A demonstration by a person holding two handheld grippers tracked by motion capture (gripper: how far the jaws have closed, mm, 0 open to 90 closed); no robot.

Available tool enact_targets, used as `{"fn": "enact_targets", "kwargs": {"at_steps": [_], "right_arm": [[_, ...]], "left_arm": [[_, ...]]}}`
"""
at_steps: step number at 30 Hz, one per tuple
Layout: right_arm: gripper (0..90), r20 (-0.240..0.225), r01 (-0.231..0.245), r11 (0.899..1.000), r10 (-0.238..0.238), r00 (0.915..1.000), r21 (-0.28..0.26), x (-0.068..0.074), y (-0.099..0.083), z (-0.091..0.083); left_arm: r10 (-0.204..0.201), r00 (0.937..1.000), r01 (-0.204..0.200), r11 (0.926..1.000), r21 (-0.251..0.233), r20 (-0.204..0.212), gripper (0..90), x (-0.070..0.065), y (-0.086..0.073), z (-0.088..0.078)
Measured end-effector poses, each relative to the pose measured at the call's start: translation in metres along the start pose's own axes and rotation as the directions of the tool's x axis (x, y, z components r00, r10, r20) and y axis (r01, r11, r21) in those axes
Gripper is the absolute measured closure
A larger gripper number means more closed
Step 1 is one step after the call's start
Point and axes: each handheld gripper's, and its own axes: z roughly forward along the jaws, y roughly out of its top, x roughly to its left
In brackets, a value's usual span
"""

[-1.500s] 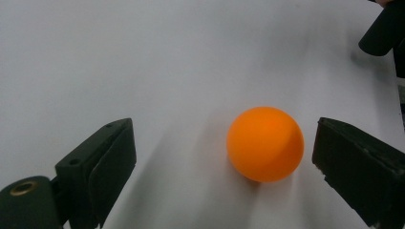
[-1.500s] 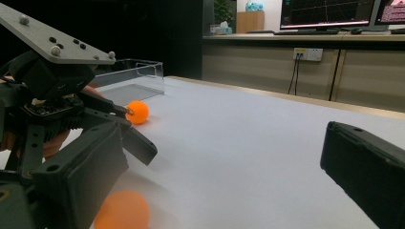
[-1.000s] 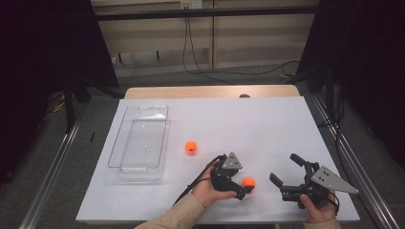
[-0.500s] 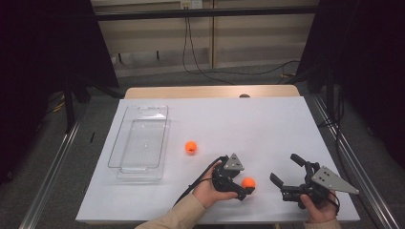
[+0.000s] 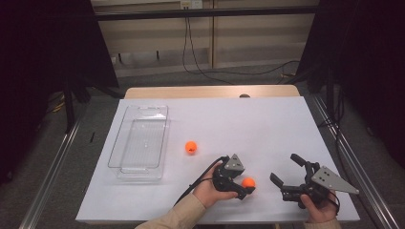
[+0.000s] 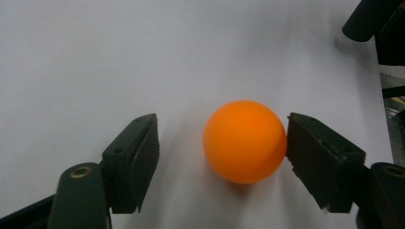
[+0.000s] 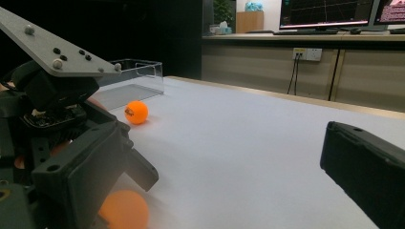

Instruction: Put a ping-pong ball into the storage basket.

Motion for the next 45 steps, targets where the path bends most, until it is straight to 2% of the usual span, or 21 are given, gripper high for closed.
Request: {"fn": "enact_targets", "kwargs": {"at_steps": [5,18,33,45], "right_arm": [[0.7,0.001,-0.002,1.0,0.002,1.0,0.001,-0.0004,-0.0002,-0.0001],[0.7,0.002,0.0,1.0,0.0,1.0,-0.001,-0.0005,0.0001,-0.0004],[0.8,0.002,0.0,1.0,0.0,1.0,0.001,-0.0005,0.0,-0.0001],[0.9,0.001,-0.003,1.0,0.003,1.0,0.004,-0.0006,-0.0002,0.0]], "left_arm": [[0.0,0.9999,0.0,1.0,0.002,0.013,32.0,-0.0003,0.0009,0.0005],[0.032,0.999,-0.033,0.9986,0.043,0.031,38.3,-0.0035,0.0017,0.0062],[0.04,0.9986,-0.041,0.998,0.048,0.034,44.8,-0.0046,0.0011,0.0074],[0.026,0.9986,-0.028,0.9981,0.054,0.046,50.5,-0.0036,0.0011,0.0057]]}}
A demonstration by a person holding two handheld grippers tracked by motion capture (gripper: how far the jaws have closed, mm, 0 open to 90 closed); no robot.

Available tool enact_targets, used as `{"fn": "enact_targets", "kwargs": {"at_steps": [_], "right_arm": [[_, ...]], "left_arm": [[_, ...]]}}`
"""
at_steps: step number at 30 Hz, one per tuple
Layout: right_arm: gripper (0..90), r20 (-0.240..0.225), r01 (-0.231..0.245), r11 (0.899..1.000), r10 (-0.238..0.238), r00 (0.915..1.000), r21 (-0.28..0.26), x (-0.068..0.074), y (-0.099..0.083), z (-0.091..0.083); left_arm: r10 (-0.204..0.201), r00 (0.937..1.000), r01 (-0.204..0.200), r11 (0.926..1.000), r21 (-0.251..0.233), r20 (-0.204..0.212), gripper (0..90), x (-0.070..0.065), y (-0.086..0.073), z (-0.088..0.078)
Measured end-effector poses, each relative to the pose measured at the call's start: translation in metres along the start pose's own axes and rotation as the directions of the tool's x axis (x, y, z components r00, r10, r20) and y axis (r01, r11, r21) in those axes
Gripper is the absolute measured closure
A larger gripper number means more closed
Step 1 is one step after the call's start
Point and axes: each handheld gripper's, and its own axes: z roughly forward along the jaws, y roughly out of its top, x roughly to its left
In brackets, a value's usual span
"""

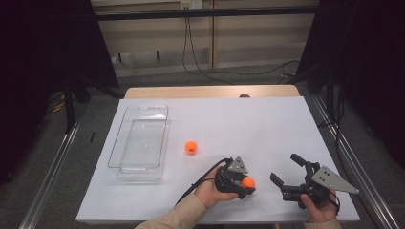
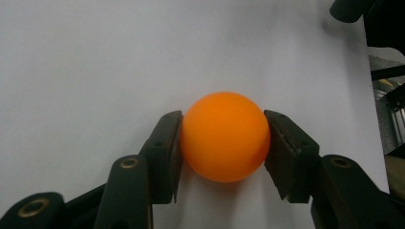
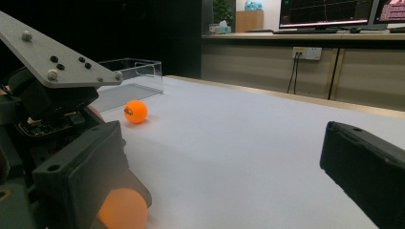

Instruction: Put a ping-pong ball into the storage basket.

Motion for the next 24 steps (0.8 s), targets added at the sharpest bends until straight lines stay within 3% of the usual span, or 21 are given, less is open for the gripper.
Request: {"fn": "enact_targets", "kwargs": {"at_steps": [18,24], "right_arm": [[0.9,-0.004,0.008,1.0,-0.008,1.0,0.01,0.0,-0.001,0.002],[1.0,-0.004,0.005,1.0,-0.005,1.0,0.015,0.0,-0.001,0.003]], "left_arm": [[-0.042,0.9991,0.042,0.9991,0.001,-0.005,50.9,0.003,0.001,-0.007],[-0.068,0.9976,0.068,0.9975,-0.02,-0.003,50.9,0.007,0.001,-0.013]]}}
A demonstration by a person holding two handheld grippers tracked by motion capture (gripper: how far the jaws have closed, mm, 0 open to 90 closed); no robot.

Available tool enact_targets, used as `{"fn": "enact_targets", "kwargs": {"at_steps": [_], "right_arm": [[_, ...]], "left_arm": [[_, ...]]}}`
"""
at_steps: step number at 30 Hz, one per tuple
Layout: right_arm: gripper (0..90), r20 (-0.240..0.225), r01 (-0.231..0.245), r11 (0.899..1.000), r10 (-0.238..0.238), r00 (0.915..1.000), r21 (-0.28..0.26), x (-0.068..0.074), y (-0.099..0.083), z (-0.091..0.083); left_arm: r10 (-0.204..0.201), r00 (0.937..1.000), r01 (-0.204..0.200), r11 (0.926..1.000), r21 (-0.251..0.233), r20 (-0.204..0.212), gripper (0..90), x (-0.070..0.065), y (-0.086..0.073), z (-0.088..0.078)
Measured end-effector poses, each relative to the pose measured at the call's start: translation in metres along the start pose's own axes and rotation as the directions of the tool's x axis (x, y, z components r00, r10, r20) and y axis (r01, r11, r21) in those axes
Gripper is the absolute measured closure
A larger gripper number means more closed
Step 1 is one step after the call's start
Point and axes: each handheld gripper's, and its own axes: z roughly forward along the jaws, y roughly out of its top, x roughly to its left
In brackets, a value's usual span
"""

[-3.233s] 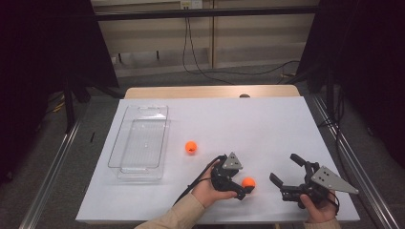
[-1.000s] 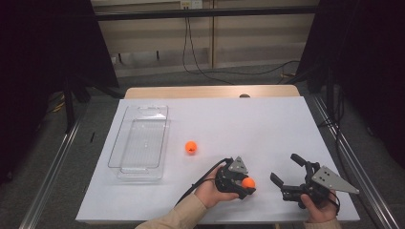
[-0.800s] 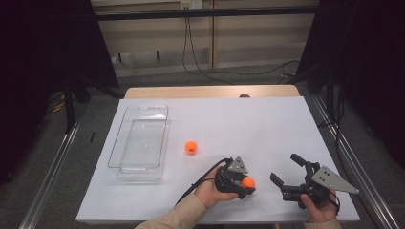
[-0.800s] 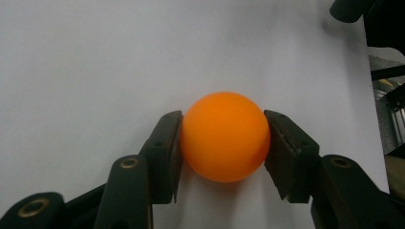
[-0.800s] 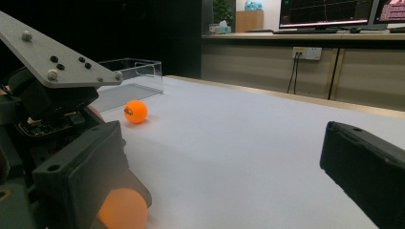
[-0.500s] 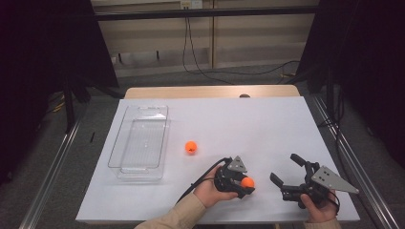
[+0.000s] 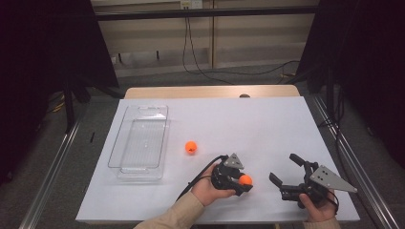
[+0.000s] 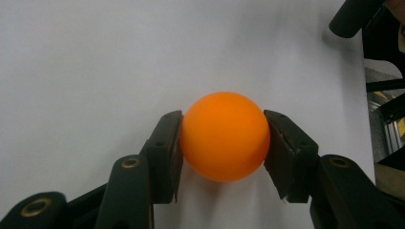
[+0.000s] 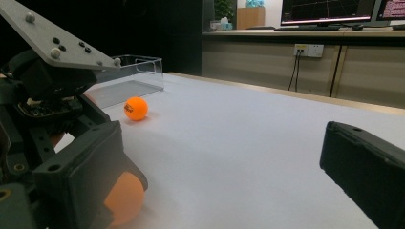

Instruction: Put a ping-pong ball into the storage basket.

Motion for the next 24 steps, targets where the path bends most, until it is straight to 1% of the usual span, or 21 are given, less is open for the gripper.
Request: {"fn": "enact_targets", "kwargs": {"at_steps": [1,2,8,12,16,18,22,24], "right_arm": [[1.0,-0.001,0.0,1.0,0.0,1.0,0.0,0.0,0.0,0.0],[1.0,0.0,0.0,1.0,0.0,1.0,0.001,0.0,0.0,0.0],[1.0,-0.005,-0.011,1.0,0.011,0.9999,0.002,0.0,-0.001,0.001],[0.9,-0.011,-0.016,1.0,0.016,0.9998,0.006,0.002,0.0,0.002],[0.9,-0.014,-0.017,1.0,0.017,0.9998,0.016,0.002,0.0,0.003],[0.9,-0.02,-0.021,1.0,0.022,0.9996,0.016,0.001,0.0,0.003],[0.9,-0.016,-0.022,1.0,0.022,0.9996,0.017,0.001,0.0,0.003],[0.9,-0.016,-0.021,1.0,0.021,0.9996,0.017,0.002,0.0,0.004]], "left_arm": [[-0.01,0.9999,0.01,0.9999,-0.004,-0.003,50.9,0.001,0.0,-0.001],[-0.005,1.0,0.005,1.0,-0.004,-0.006,50.9,0.002,0.0,-0.003],[-0.014,0.9997,0.014,0.9997,-0.021,-0.019,50.9,0.005,0.0,-0.009],[-0.015,0.9994,0.014,0.9997,-0.019,-0.032,50.9,0.007,0.0,-0.013],[-0.021,0.9991,0.02,0.9995,-0.025,-0.037,50.9,0.007,0.0,-0.017],[-0.016,0.9992,0.015,0.9996,-0.024,-0.038,50.9,0.007,0.0,-0.019],[-0.017,0.9985,0.016,0.9996,-0.023,-0.051,50.9,0.007,0.0,-0.022],[-0.02,0.9987,0.019,0.9994,-0.029,-0.047,50.9,0.007,-0.001,-0.024]]}}
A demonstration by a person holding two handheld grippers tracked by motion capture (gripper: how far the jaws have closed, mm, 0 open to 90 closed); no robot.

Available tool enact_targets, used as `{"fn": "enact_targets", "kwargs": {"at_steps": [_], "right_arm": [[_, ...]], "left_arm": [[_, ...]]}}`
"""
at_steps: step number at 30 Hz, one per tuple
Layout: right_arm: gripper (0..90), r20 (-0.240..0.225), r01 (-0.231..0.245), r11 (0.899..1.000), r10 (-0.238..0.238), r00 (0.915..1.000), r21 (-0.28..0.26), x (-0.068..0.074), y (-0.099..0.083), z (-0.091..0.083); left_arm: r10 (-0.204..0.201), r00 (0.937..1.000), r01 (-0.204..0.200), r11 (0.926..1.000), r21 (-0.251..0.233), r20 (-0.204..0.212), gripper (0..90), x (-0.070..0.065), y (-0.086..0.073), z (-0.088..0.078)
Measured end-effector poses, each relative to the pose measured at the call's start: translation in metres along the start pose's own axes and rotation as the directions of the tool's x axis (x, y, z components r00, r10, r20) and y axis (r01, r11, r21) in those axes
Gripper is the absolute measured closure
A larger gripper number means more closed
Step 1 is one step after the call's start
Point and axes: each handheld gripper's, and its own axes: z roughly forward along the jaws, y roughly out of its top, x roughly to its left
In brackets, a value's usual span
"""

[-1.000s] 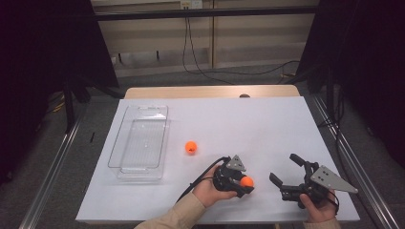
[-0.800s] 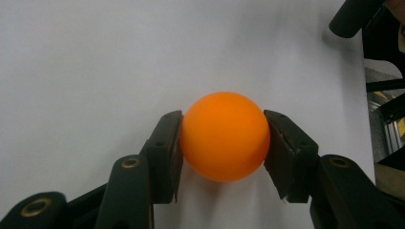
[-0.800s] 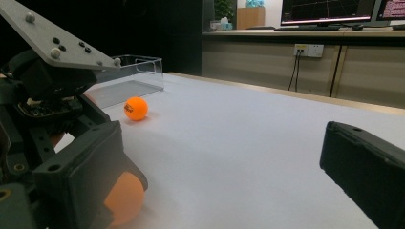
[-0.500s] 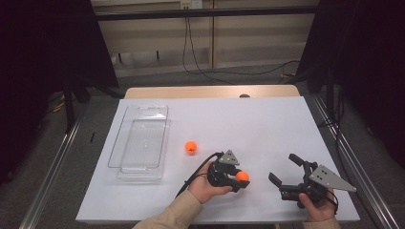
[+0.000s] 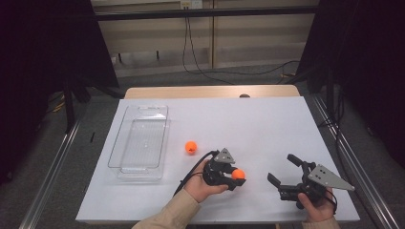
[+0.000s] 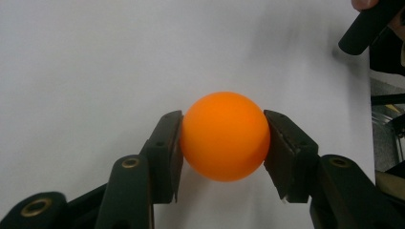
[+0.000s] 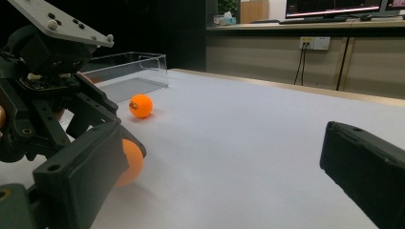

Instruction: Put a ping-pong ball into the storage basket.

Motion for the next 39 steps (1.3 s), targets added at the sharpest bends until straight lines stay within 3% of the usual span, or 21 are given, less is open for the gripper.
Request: {"fn": "enact_targets", "kwargs": {"at_steps": [15,39], "right_arm": [[0.9,-0.007,0.014,1.0,-0.014,0.9999,0.008,0.004,0.001,0.001],[0.9,-0.001,0.012,1.0,-0.012,0.9999,0.028,0.0,0.0,0.001]], "left_arm": [[-0.029,0.9993,0.029,0.9993,-0.024,-0.022,50.9,0.007,-0.001,-0.017],[-0.054,0.998,0.053,0.9978,-0.039,-0.032,50.9,0.017,0.0,-0.026]]}}
